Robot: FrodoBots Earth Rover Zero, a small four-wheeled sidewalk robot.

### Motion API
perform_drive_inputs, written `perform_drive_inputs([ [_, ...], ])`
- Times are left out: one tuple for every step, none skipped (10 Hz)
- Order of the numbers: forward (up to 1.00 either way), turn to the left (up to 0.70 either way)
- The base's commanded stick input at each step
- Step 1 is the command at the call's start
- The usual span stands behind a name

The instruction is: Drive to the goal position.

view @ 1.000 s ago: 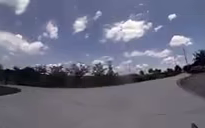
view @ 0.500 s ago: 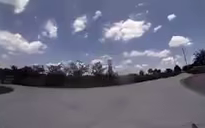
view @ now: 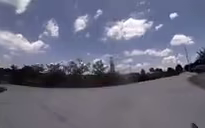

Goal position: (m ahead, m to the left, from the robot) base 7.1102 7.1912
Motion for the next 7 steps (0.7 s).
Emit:
perform_drive_inputs([
  [0.85,0.00],
  [0.85,0.00],
  [0.85,0.00],
  [0.85,0.00],
  [0.85,0.00],
  [0.85,0.00],
  [0.85,0.00],
])
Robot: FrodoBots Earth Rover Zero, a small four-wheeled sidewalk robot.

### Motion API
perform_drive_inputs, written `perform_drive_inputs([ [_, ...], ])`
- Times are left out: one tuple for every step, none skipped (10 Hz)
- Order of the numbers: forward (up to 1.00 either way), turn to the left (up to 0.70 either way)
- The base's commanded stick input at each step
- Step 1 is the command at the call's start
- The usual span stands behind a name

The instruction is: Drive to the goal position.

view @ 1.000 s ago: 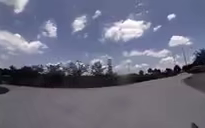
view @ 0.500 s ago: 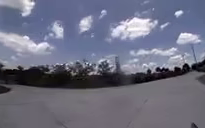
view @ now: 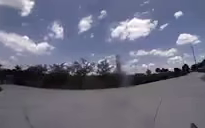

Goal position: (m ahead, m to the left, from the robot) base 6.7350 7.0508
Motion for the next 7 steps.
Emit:
perform_drive_inputs([
  [0.85,0.00],
  [0.85,0.00],
  [0.85,0.00],
  [0.85,0.00],
  [0.85,0.00],
  [0.85,0.00],
  [0.85,0.00],
])
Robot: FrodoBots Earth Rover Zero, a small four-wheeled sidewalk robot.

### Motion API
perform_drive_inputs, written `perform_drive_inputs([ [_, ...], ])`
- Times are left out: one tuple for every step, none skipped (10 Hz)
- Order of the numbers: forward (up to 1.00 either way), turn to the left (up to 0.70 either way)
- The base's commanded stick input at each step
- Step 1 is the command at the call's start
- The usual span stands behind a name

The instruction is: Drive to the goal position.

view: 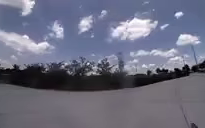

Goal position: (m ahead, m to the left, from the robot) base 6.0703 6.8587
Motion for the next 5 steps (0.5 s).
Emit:
perform_drive_inputs([
  [0.85,0.00],
  [0.85,0.00],
  [0.85,0.10],
  [0.85,0.31],
  [0.85,0.34],
])
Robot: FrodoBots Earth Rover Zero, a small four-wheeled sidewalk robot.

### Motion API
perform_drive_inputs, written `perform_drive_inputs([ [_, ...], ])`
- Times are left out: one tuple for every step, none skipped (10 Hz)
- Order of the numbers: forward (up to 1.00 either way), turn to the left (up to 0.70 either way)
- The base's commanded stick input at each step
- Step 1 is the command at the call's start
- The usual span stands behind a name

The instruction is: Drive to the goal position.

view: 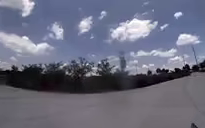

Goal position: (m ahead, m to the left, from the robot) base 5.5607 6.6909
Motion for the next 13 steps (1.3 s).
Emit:
perform_drive_inputs([
  [0.85,0.34],
  [0.85,0.34],
  [0.85,0.34],
  [0.85,0.34],
  [0.85,0.34],
  [0.85,0.34],
  [0.85,0.34],
  [0.85,0.34],
  [0.85,0.34],
  [0.85,0.34],
  [0.85,0.34],
  [0.85,0.34],
  [0.85,0.34],
])
